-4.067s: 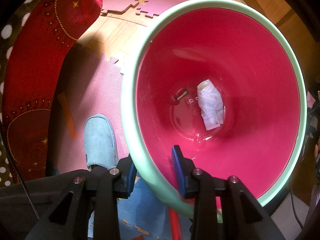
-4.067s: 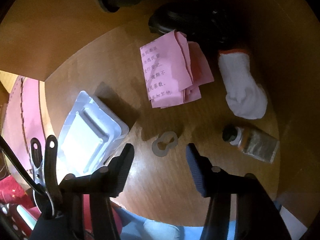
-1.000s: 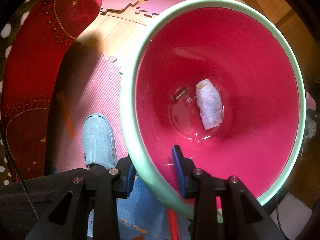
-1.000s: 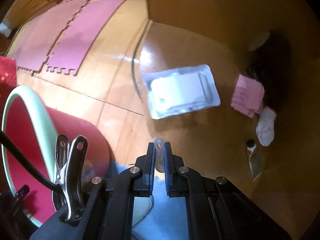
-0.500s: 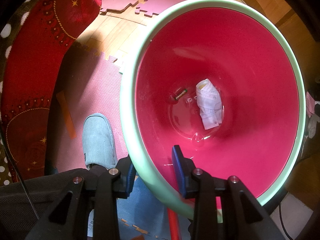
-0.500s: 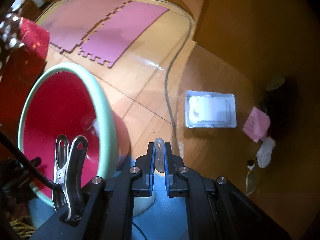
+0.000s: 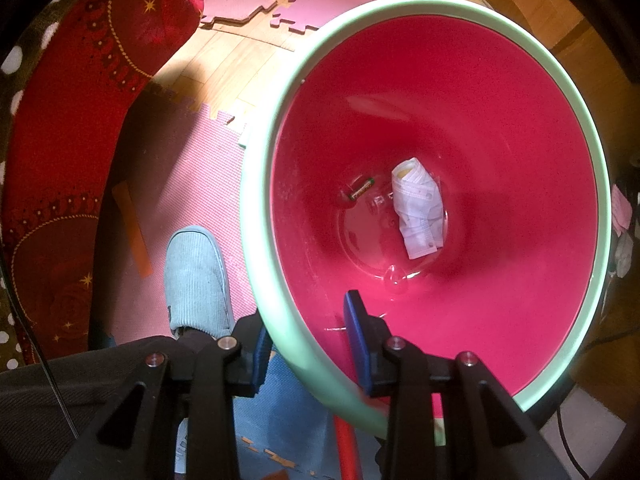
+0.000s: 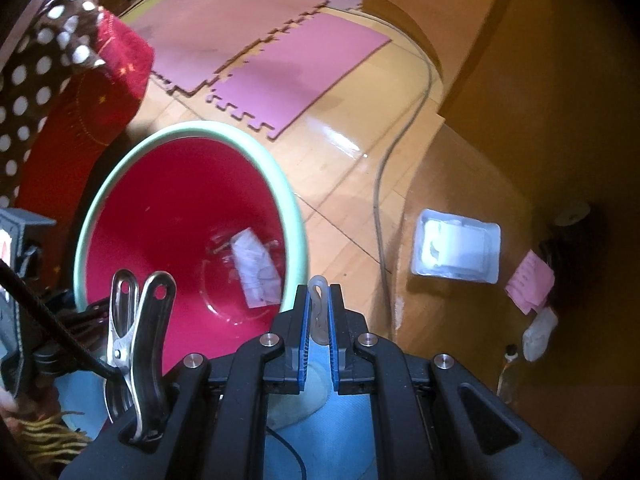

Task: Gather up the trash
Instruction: 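Carry the plastic ring with the right tool over the red bucket, then open the right tool to drop the ring into the bucket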

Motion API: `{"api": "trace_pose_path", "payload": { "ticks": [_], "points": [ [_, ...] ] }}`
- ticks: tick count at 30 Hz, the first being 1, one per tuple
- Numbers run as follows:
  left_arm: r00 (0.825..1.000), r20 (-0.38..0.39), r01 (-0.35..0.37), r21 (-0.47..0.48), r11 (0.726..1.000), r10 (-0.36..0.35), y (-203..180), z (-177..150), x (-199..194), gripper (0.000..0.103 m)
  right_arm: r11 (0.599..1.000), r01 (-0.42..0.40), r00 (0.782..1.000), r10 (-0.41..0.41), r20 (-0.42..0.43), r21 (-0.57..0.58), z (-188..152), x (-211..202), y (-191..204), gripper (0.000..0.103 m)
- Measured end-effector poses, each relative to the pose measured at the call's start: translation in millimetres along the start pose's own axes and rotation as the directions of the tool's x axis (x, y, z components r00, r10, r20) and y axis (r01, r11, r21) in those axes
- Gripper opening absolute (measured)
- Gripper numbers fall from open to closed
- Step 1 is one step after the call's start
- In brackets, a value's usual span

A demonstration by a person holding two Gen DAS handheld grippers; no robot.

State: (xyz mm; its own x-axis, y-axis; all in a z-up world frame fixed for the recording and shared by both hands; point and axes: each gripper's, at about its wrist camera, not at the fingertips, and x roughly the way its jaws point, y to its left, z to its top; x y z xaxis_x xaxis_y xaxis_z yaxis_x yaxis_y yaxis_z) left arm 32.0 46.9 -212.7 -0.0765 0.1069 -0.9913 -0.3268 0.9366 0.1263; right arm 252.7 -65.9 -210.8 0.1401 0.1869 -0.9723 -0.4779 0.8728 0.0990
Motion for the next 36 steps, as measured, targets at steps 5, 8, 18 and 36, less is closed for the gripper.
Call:
{"api": "trace_pose_path", "payload": {
  "ticks": [5, 8, 18, 36],
  "points": [
    [1.0, 0.0, 0.001, 0.0, 1.0, -0.001, -1, -1, 0, 0.034, 0.998, -0.026, 1.0, 0.026, -0.003, -0.052, 1, -1, 19, 0.009],
    [1.0, 0.0, 0.001, 0.0, 1.0, -0.001, -2, -1, 0, 0.034, 0.996, -0.041, 0.999, 0.041, -0.002, -0.082, 2, -2, 30, 0.009],
    [1.0, 0.0, 0.001, -0.001, 1.0, -0.001, -2, -1, 0, 0.034, 0.987, -0.078, 0.997, 0.078, -0.009, -0.143, 6, 3, 59, 0.009],
    [1.0, -0.001, 0.001, -0.002, 1.0, -0.001, -1, -1, 0, 0.034, 0.981, -0.094, 0.995, 0.091, -0.028, -0.168, 8, 14, 74, 0.009]
  ]
}}
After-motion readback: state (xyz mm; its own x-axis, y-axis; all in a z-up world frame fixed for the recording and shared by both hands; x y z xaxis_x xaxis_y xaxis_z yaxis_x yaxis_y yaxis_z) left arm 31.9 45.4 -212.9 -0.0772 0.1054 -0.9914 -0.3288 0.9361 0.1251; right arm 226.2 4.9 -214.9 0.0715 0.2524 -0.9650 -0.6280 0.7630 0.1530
